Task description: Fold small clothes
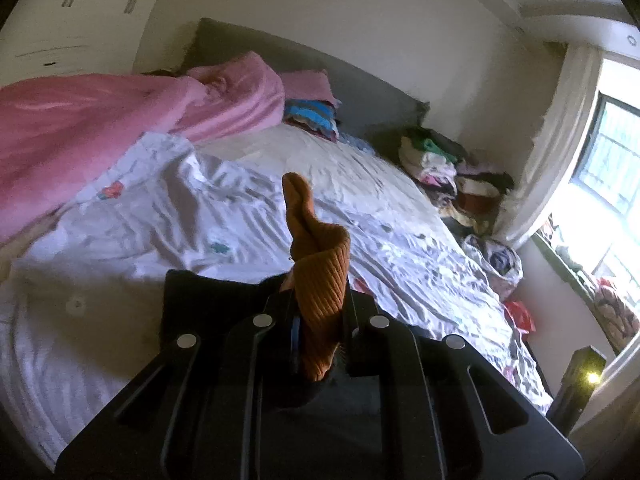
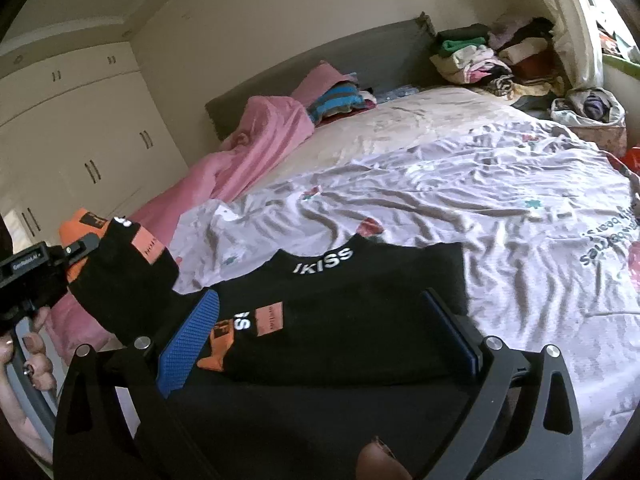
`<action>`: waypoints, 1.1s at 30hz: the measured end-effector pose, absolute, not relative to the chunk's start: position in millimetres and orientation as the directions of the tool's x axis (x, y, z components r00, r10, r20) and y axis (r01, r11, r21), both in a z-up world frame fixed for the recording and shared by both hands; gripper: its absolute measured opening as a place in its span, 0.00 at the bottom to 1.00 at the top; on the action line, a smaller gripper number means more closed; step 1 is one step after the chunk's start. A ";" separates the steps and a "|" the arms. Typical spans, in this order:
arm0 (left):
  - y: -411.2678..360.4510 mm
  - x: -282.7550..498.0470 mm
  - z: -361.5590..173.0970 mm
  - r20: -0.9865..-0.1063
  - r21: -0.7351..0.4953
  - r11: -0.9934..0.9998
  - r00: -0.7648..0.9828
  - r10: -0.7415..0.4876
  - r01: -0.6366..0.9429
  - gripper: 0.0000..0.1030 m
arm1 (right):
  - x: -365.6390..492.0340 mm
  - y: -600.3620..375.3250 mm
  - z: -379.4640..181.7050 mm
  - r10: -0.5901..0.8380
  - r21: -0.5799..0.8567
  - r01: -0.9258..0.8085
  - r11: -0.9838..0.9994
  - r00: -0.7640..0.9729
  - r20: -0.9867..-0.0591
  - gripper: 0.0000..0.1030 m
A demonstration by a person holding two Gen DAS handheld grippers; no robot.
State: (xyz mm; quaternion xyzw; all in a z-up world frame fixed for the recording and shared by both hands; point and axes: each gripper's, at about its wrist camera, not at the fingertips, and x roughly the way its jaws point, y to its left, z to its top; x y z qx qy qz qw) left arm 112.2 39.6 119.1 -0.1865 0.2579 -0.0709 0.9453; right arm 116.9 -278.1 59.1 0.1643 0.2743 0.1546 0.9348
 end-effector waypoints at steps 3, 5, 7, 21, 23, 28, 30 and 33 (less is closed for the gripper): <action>26.1 120.9 109.6 -0.486 -0.386 0.920 0.833 -0.266 0.069 0.07 | 116.2 -289.5 57.1 0.357 0.391 -0.173 0.904 0.810 -0.465 0.96; 16.4 126.6 102.6 -0.500 -0.379 0.922 0.819 -0.281 0.085 0.07 | 116.1 -295.3 55.6 0.344 0.388 -0.160 0.907 0.814 -0.468 0.96; 5.4 133.2 93.1 -0.516 -0.378 0.920 0.802 -0.301 0.102 0.07 | 115.9 -301.8 53.8 0.327 0.383 -0.143 0.913 0.817 -0.475 0.96; -39.2 155.1 22.9 -0.632 -0.404 0.890 0.640 -0.438 0.210 0.07 | 115.0 -332.7 29.9 0.220 0.342 -0.026 0.939 0.811 -0.542 0.96; -43.5 154.9 15.4 -0.641 -0.416 0.881 0.615 -0.460 0.226 0.07 | 115.0 -333.3 27.1 0.213 0.335 -0.019 0.942 0.806 -0.553 0.96; -54.8 153.4 0.0 -0.666 -0.426 0.861 0.547 -0.507 0.279 0.16 | 115.7 -332.5 20.6 0.190 0.301 -0.007 0.954 0.791 -0.582 0.96; -57.5 151.5 -2.6 -0.671 -0.422 0.856 0.532 -0.516 0.297 0.28 | 116.2 -333.5 16.2 0.183 0.297 0.005 0.955 0.779 -0.600 0.96; -55.8 150.7 -0.3 -0.660 -0.440 0.843 0.525 -0.537 0.309 0.41 | 117.7 -333.8 10.3 0.186 0.303 0.014 0.953 0.761 -0.622 0.96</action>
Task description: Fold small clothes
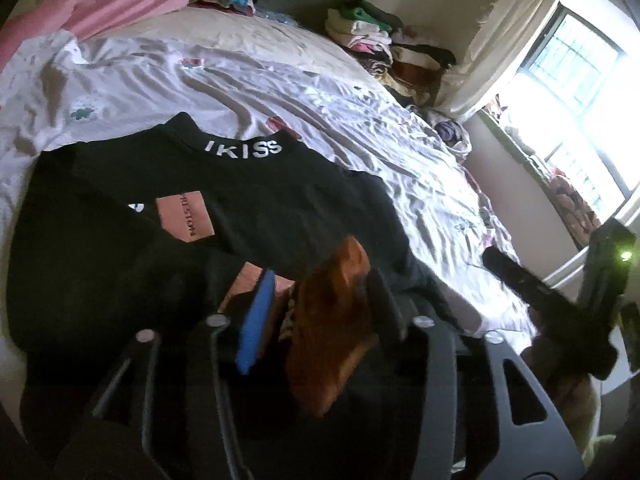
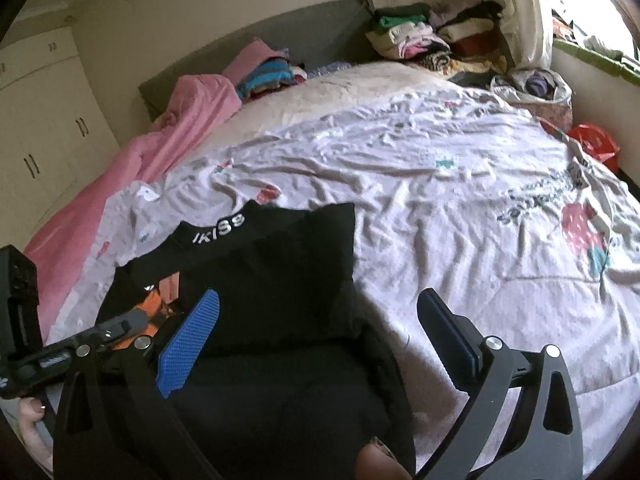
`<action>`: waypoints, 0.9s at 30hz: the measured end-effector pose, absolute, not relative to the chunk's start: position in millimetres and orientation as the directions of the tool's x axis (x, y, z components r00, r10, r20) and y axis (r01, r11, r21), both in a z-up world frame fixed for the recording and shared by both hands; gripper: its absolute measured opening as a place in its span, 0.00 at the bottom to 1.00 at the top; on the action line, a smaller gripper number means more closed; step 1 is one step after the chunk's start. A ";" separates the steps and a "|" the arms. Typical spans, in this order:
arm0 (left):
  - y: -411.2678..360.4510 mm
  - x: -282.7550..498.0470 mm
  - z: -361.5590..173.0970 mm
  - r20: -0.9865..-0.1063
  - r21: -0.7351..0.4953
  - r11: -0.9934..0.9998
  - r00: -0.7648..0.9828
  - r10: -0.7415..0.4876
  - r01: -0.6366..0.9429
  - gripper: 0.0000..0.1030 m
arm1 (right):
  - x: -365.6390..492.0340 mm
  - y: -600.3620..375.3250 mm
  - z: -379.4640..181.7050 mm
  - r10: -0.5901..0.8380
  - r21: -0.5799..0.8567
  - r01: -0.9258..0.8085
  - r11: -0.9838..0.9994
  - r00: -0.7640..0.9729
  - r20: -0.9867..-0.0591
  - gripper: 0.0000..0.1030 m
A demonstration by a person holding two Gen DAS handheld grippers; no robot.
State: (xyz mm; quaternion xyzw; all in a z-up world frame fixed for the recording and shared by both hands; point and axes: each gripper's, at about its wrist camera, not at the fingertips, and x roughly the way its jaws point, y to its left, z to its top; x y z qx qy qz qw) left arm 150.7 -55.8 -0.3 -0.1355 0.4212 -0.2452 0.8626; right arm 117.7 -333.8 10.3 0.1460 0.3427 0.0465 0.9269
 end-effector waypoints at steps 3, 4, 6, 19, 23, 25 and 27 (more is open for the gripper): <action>-45.1 153.5 10.1 -0.639 -0.448 0.841 0.549 -0.539 0.303 0.58 | 119.0 -324.7 3.4 0.215 0.310 -0.008 0.951 0.736 -0.642 0.96; -41.7 156.5 13.3 -0.641 -0.440 0.848 0.557 -0.528 0.297 0.59 | 119.9 -318.8 1.0 0.230 0.313 -0.022 0.950 0.725 -0.649 0.96; -31.2 163.0 19.2 -0.655 -0.392 0.882 0.594 -0.467 0.262 0.61 | 121.3 -305.0 -3.1 0.266 0.318 -0.059 0.946 0.700 -0.662 0.96; 43.6 181.6 21.6 -0.677 -0.216 0.974 0.708 -0.202 0.072 0.76 | 132.4 -234.9 -52.3 0.361 0.371 -0.091 0.924 0.529 -0.768 0.44; 64.2 184.3 27.1 -0.665 -0.186 0.982 0.734 -0.140 0.018 0.76 | 134.2 -230.3 -49.3 0.362 0.374 -0.094 0.922 0.546 -0.756 0.12; 80.9 186.3 29.9 -0.658 -0.205 0.979 0.742 -0.129 -0.012 0.76 | 134.7 -224.5 -40.0 0.356 0.353 -0.121 0.928 0.566 -0.743 0.11; 102.0 189.3 29.8 -0.657 -0.276 0.960 0.737 -0.156 -0.042 0.76 | 135.5 -219.6 -24.9 0.356 0.331 -0.156 0.931 0.597 -0.719 0.10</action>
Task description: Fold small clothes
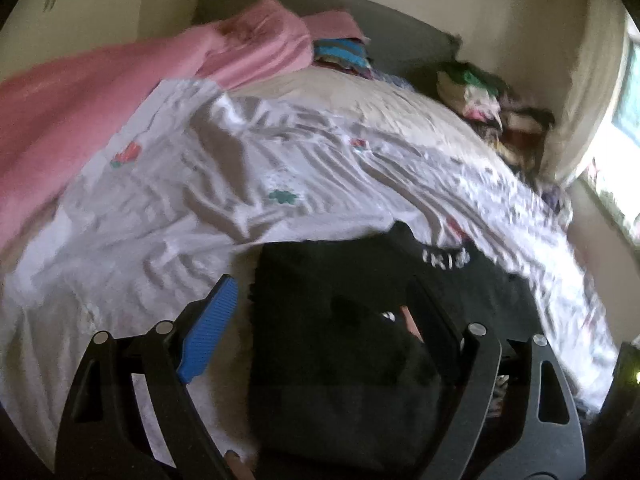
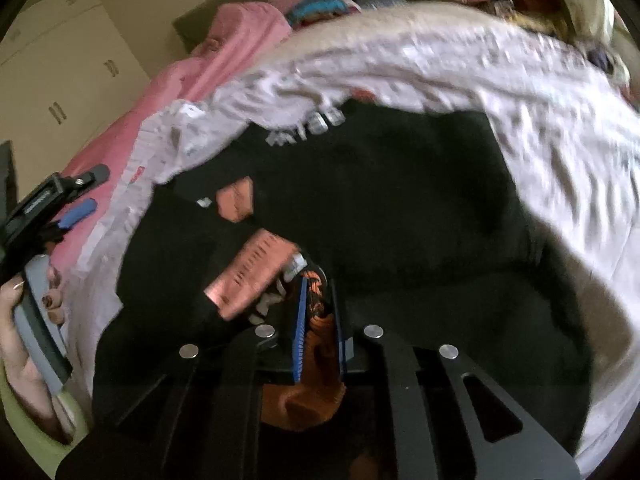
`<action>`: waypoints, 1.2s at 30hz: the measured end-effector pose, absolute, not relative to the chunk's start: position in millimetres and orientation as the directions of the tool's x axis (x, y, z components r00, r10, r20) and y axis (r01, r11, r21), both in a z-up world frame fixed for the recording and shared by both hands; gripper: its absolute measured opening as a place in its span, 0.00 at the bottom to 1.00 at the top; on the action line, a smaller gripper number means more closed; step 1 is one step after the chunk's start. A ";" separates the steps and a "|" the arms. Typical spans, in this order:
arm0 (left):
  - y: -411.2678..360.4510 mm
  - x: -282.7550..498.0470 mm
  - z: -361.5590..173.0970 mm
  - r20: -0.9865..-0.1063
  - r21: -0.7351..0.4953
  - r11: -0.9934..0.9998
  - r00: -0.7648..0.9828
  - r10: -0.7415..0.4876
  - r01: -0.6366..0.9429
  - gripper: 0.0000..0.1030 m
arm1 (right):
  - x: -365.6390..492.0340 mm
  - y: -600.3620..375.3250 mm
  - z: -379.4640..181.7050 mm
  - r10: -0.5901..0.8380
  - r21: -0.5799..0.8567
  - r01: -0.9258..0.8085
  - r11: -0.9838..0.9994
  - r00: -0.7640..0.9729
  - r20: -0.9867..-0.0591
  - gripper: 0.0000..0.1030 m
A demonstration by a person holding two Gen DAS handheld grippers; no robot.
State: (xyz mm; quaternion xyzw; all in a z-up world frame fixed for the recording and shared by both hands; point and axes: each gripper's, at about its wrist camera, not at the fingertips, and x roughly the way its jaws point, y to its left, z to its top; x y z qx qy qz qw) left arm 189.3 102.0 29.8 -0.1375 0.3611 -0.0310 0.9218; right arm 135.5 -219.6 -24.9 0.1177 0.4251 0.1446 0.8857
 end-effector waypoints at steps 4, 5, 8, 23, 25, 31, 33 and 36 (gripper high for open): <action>122.5 190.9 28.8 -0.655 -0.329 0.942 0.734 -0.177 -0.066 0.76 | 138.9 -211.8 6.8 0.348 0.281 -0.210 0.937 0.656 -0.670 0.10; 124.2 190.7 28.8 -0.655 -0.318 0.945 0.737 -0.166 -0.070 0.76 | 140.2 -209.2 15.5 0.344 0.265 -0.221 0.939 0.671 -0.657 0.10; 122.6 189.1 28.6 -0.650 -0.317 0.947 0.739 -0.178 -0.051 0.76 | 144.3 -201.0 41.5 0.317 0.204 -0.243 0.948 0.714 -0.624 0.10; 108.3 191.1 16.4 -0.655 -0.294 0.956 0.731 -0.193 -0.011 0.76 | 165.2 -207.2 86.2 0.215 0.023 -0.240 0.971 0.819 -0.533 0.09; 103.4 189.6 15.5 -0.654 -0.277 0.961 0.734 -0.183 -0.007 0.76 | 167.4 -212.8 83.7 0.208 0.019 -0.233 0.972 0.823 -0.529 0.09; 81.1 192.9 11.6 -0.665 -0.263 0.964 0.715 -0.215 0.045 0.76 | 171.3 -226.6 70.9 0.193 0.021 -0.217 0.976 0.821 -0.537 0.09; 71.7 193.2 10.1 -0.674 -0.257 0.964 0.703 -0.228 0.067 0.76 | 172.5 -228.7 66.6 0.184 0.017 -0.209 0.978 0.818 -0.545 0.09; 63.4 195.4 3.3 -0.692 -0.284 0.954 0.668 -0.273 0.095 0.76 | 177.1 -233.4 59.2 0.164 0.010 -0.190 0.982 0.814 -0.558 0.09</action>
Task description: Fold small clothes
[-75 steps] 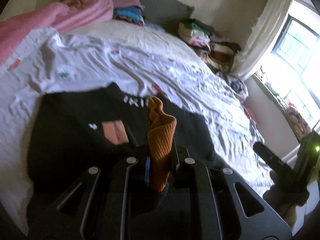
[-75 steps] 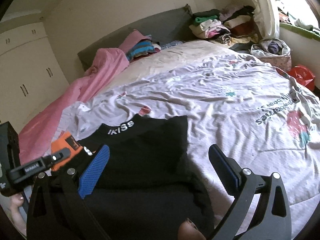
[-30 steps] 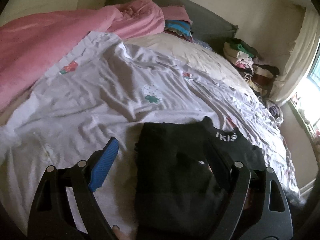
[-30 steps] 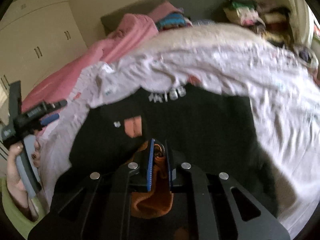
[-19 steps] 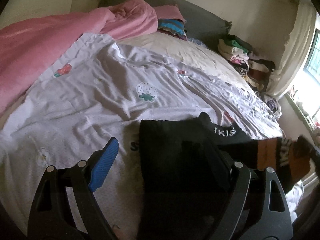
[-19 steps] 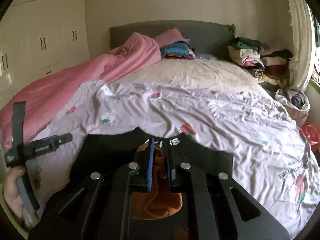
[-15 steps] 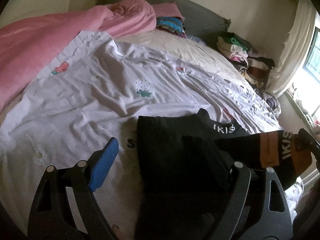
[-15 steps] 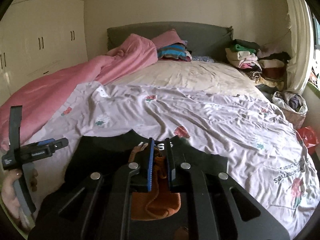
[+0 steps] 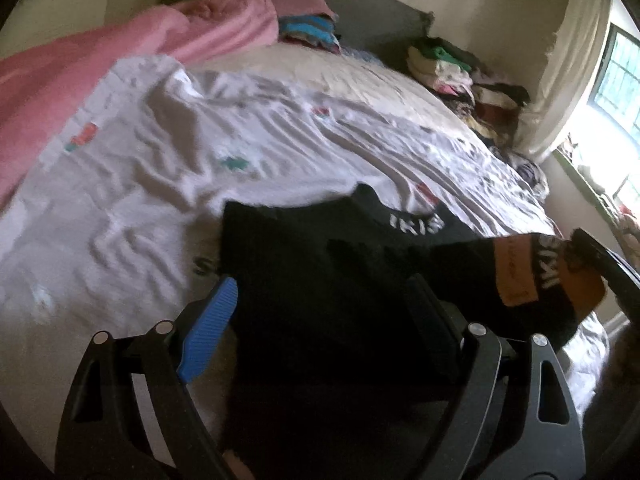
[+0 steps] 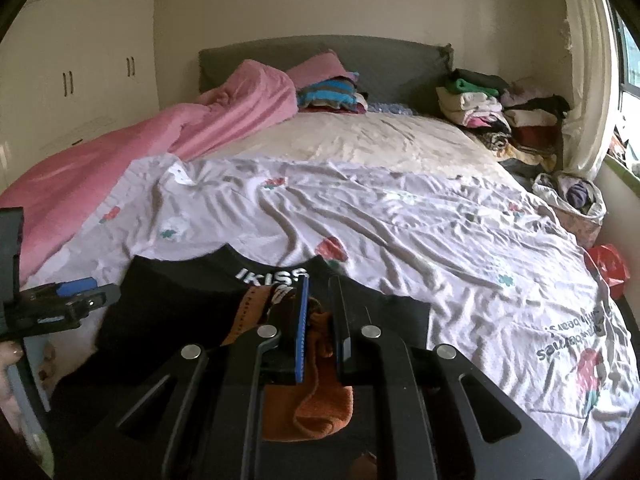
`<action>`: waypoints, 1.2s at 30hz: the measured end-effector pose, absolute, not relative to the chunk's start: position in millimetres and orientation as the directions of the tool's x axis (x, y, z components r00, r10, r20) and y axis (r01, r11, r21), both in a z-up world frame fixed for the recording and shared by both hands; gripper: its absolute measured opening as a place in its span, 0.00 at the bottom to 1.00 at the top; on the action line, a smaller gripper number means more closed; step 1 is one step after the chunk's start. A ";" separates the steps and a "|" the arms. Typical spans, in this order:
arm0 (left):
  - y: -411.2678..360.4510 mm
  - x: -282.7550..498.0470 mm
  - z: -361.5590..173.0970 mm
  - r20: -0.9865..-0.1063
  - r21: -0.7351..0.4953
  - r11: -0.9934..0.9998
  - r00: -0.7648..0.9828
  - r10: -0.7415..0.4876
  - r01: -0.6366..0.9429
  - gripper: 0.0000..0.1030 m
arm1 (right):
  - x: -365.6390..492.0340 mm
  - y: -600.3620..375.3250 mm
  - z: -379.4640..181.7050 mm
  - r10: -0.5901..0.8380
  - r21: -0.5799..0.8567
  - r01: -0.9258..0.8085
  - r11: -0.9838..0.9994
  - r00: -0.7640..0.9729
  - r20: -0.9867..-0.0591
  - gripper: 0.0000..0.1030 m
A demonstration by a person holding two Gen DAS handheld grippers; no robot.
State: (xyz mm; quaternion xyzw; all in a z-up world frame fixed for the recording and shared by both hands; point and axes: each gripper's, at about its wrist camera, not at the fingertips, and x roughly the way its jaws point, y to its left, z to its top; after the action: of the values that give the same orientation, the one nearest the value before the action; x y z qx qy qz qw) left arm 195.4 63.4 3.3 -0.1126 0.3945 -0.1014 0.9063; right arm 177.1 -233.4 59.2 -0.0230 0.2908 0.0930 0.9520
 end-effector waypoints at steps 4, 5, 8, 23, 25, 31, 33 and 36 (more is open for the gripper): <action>70.7 197.8 -0.8 -0.699 -0.318 0.945 0.654 -0.289 0.077 0.76 | 182.7 -237.2 50.1 0.149 0.009 -0.175 0.985 0.808 -0.570 0.09; 75.1 198.5 -0.2 -0.696 -0.326 0.943 0.659 -0.285 0.064 0.76 | 183.1 -237.8 49.0 0.147 0.008 -0.173 0.985 0.808 -0.571 0.09; 96.4 198.1 1.7 -0.678 -0.366 0.931 0.681 -0.276 0.013 0.76 | 185.7 -238.6 44.4 0.141 0.004 -0.170 0.985 0.804 -0.578 0.09; 81.4 195.4 -5.8 -0.694 -0.342 0.937 0.651 -0.306 0.076 0.53 | 173.6 -253.9 31.7 0.119 0.017 -0.134 0.991 0.800 -0.589 0.24; 69.2 194.5 -9.9 -0.711 -0.317 0.943 0.632 -0.309 0.105 0.45 | 168.6 -254.6 26.5 0.129 0.025 -0.143 0.989 0.787 -0.604 0.26; 37.9 190.0 -27.5 -0.770 -0.263 0.951 0.559 -0.308 0.162 0.36 | 153.6 -243.2 3.9 0.165 0.028 -0.196 0.980 0.732 -0.661 0.29; 34.0 188.6 -32.9 -0.792 -0.231 0.959 0.540 -0.285 0.167 0.36 | 149.8 -239.1 -1.0 0.180 0.034 -0.212 0.977 0.719 -0.671 0.30; 36.3 185.5 -35.6 -0.800 -0.225 0.960 0.530 -0.280 0.167 0.36 | 146.3 -231.9 -7.6 0.211 0.058 -0.237 0.970 0.697 -0.686 0.33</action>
State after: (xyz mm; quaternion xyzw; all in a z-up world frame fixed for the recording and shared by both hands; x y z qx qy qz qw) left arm 185.5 36.3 -35.6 -0.0603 0.4675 -0.1279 0.8726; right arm 146.3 -231.9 -7.6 -0.0173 0.3700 0.1216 0.9209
